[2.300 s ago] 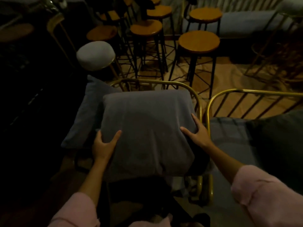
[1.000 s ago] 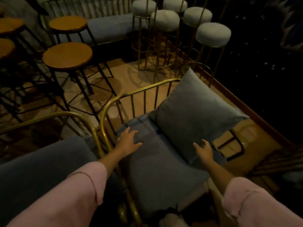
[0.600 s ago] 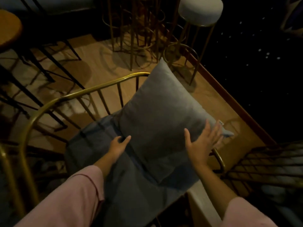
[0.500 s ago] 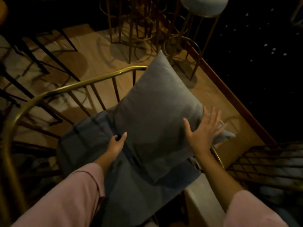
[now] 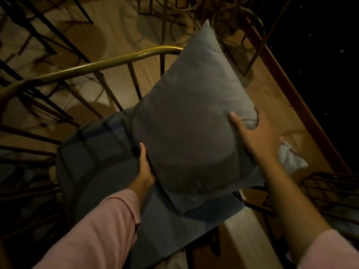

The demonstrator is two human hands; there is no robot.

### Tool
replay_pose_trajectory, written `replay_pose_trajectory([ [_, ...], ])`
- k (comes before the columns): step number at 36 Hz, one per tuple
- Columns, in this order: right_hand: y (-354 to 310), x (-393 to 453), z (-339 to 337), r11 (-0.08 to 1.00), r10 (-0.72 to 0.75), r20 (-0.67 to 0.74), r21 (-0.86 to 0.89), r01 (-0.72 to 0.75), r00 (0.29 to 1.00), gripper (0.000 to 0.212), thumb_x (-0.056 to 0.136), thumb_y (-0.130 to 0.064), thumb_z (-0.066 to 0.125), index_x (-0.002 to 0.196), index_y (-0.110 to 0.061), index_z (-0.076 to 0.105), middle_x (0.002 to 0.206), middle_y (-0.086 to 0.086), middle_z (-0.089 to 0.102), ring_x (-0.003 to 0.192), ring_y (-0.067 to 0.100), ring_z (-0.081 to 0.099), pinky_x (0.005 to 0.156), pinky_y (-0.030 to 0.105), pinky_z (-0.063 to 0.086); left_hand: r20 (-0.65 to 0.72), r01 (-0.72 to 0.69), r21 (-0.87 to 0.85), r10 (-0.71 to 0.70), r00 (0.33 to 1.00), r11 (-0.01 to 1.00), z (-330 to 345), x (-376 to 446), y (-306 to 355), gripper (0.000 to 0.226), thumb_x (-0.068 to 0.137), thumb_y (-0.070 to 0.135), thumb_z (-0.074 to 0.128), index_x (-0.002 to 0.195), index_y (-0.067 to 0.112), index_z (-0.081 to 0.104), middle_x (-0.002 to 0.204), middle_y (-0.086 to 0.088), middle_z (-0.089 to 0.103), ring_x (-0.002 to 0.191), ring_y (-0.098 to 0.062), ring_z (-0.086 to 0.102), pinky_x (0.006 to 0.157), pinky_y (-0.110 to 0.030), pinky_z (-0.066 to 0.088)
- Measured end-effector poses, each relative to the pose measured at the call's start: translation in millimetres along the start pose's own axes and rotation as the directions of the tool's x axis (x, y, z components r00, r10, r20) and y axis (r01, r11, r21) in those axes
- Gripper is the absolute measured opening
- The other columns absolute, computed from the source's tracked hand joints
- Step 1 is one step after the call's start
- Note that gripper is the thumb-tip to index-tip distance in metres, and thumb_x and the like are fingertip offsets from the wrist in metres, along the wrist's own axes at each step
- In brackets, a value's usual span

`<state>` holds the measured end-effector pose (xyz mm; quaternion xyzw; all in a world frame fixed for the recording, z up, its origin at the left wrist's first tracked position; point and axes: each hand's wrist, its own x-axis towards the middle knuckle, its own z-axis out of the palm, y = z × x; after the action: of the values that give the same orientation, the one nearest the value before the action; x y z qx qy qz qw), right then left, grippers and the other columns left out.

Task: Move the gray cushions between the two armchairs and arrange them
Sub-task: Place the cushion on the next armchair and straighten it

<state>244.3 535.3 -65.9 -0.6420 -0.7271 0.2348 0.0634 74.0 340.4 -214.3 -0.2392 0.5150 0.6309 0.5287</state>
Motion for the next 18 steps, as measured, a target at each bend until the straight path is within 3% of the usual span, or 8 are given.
replay_pose_trajectory([
  [3,-7.6,5.6,-12.3,0.992,0.046,0.096,0.115,-0.057,0.994,0.107,0.058,-0.098,0.046,0.140,-0.029,0.047,0.139,0.003,0.058,0.125,0.031,0.055,0.108,0.054,0.039,0.037,0.013,-0.045,-0.011,0.999,0.999,-4.2,-5.1,4.8,0.064,0.084,0.075,0.042,0.112,0.024,0.069,0.112,-0.004,0.072,0.107,-0.027,0.063,0.097,-0.043,0.047],
  [6,-11.7,-1.5,-20.6,0.973,0.024,0.180,0.223,-0.064,0.983,0.085,0.067,-0.085,0.059,0.129,-0.027,0.057,0.114,-0.004,0.060,0.102,0.021,0.057,0.089,0.041,0.047,0.033,-0.009,-0.063,0.011,0.999,0.998,-17.4,-15.5,11.4,0.064,0.084,0.074,0.042,0.113,0.023,0.068,0.118,-0.005,0.071,0.111,-0.028,0.062,0.097,-0.043,0.047],
  [8,-12.1,-10.0,-19.9,0.954,0.015,0.234,0.288,-0.084,0.972,0.075,0.071,-0.076,0.065,0.126,-0.025,0.059,0.108,-0.006,0.058,0.098,0.018,0.055,0.084,0.036,0.046,0.006,-0.036,-0.059,0.037,0.999,0.998,-33.0,-28.0,17.6,0.058,0.088,0.070,0.041,0.106,0.022,0.070,0.100,-0.003,0.078,0.102,-0.024,0.065,0.086,-0.040,0.051],
  [12,-12.2,-37.4,-5.5,0.928,0.002,0.327,0.352,-0.124,0.945,0.075,0.072,-0.066,0.072,0.131,-0.020,0.060,0.114,-0.008,0.058,0.103,0.013,0.055,0.087,0.031,0.045,-0.048,-0.063,-0.040,0.061,0.997,0.997,-76.5,-60.6,23.8,0.056,0.092,0.062,0.043,0.073,0.025,0.081,0.096,-0.001,0.078,0.076,-0.019,0.075,0.067,-0.034,0.054],
  [15,-4.5,-59.4,12.2,0.925,-0.009,0.425,0.348,-0.154,0.905,0.088,0.066,-0.071,0.072,0.137,-0.021,0.055,0.125,-0.005,0.058,0.109,0.015,0.057,0.088,0.031,0.045,-0.169,-0.036,-0.026,0.031,0.985,0.999,-112.9,-87.4,20.0,0.043,0.085,0.065,0.054,0.089,0.026,0.072,0.094,-0.005,0.075,0.089,-0.024,0.068,0.070,-0.040,0.053],
  [18,7.2,-81.4,36.0,0.943,-0.015,0.495,0.297,-0.153,0.869,0.090,0.070,-0.069,0.072,0.143,-0.022,0.047,0.143,0.001,0.054,0.124,0.023,0.054,0.094,0.032,0.043,-0.279,-0.043,-0.057,0.026,0.960,0.997,-149.1,-109.7,9.4,0.049,0.075,0.068,0.064,0.096,0.024,0.069,0.100,-0.005,0.075,0.097,-0.027,0.066,0.088,-0.046,0.054],
])
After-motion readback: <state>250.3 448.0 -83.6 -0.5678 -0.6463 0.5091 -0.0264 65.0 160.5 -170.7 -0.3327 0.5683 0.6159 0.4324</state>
